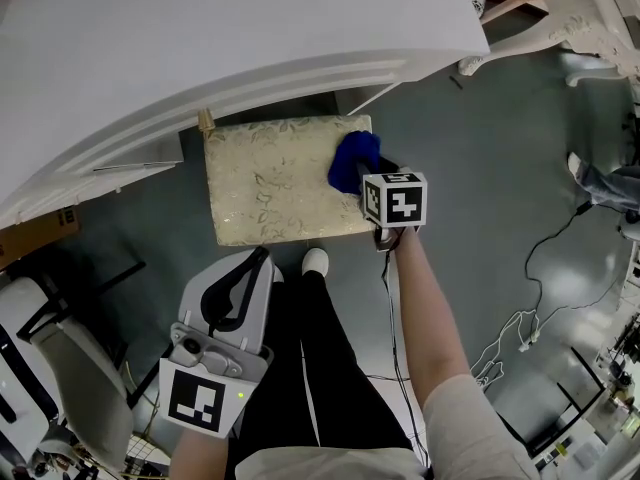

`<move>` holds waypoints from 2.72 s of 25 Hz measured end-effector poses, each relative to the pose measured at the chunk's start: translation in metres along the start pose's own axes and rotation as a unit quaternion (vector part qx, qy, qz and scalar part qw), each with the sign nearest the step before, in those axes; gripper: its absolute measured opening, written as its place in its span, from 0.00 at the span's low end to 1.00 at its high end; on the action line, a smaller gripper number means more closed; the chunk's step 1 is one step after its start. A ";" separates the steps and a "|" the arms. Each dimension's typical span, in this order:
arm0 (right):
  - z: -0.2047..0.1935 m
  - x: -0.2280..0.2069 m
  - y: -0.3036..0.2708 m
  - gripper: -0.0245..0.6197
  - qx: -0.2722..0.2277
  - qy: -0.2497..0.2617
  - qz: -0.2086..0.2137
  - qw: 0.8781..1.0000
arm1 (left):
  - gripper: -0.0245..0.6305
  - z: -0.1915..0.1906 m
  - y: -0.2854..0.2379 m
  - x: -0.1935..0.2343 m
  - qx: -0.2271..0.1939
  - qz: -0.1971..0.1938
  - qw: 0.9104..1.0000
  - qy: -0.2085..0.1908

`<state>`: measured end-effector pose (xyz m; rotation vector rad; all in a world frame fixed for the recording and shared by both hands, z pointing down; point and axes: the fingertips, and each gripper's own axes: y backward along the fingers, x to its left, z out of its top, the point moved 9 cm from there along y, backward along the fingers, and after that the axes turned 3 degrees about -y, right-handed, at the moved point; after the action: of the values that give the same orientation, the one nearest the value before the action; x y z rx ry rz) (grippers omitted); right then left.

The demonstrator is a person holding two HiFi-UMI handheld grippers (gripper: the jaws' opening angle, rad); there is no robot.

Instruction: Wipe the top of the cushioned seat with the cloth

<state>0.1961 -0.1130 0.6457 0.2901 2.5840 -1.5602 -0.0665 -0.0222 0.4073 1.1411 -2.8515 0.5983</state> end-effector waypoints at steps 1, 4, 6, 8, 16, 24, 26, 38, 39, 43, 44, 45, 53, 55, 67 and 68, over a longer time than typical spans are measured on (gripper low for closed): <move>-0.003 0.001 0.002 0.20 0.000 0.000 0.001 1.000 | 0.04 0.000 0.001 0.000 0.000 -0.001 1.000 -0.001; -0.016 0.004 0.007 0.20 -0.001 0.002 0.002 1.000 | 0.04 0.000 0.005 0.002 -0.002 -0.002 1.000 -0.001; -0.023 0.005 0.011 0.20 -0.001 0.003 0.003 1.000 | 0.04 0.000 0.008 0.003 -0.004 -0.002 1.000 -0.002; -0.027 0.006 0.013 0.20 -0.001 0.000 0.002 1.000 | 0.04 -0.001 0.011 0.005 -0.005 -0.002 1.000 -0.004; -0.022 0.022 0.012 0.20 0.013 0.027 -0.025 0.999 | 0.04 -0.010 0.030 0.014 -0.006 0.003 1.000 0.004; -0.019 0.069 0.002 0.20 0.016 0.056 -0.014 0.998 | 0.04 -0.015 0.054 0.028 -0.009 0.010 1.000 0.009; -0.018 0.084 -0.002 0.20 0.017 0.063 -0.007 0.998 | 0.04 -0.016 0.060 0.033 -0.011 0.013 1.000 0.009; -0.012 0.160 -0.021 0.20 0.015 0.085 0.011 0.996 | 0.04 -0.028 0.103 0.065 -0.014 0.038 0.999 0.018; -0.011 0.166 -0.023 0.20 0.015 0.088 0.013 0.996 | 0.04 -0.029 0.105 0.067 -0.014 0.040 0.999 0.018; -0.009 0.190 -0.028 0.20 0.014 0.095 0.023 0.995 | 0.04 -0.029 0.115 0.077 -0.018 0.049 0.998 0.019; -0.008 0.196 -0.029 0.20 0.014 0.097 0.026 0.995 | 0.04 -0.029 0.118 0.079 -0.019 0.052 0.998 0.019; -0.008 0.202 -0.030 0.20 0.014 0.100 0.030 0.994 | 0.04 -0.029 0.120 0.080 -0.020 0.054 0.998 0.020; -0.004 0.243 -0.040 0.20 0.015 0.118 0.050 0.992 | 0.04 -0.033 0.136 0.093 -0.022 0.073 0.997 0.028; -0.003 0.251 -0.042 0.20 0.015 0.122 0.054 0.991 | 0.04 -0.034 0.140 0.095 -0.021 0.077 0.996 0.030; -0.001 0.280 -0.050 0.20 0.015 0.133 0.069 0.989 | 0.04 -0.040 0.149 0.104 -0.021 0.085 0.996 0.035; -0.001 0.280 -0.050 0.20 0.015 0.134 0.070 0.988 | 0.04 -0.040 0.149 0.104 -0.021 0.084 0.996 0.035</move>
<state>-0.0876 -0.1048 0.6362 0.7132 2.6640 -1.6093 -0.2470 0.0216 0.4091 0.8616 -2.9049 0.5694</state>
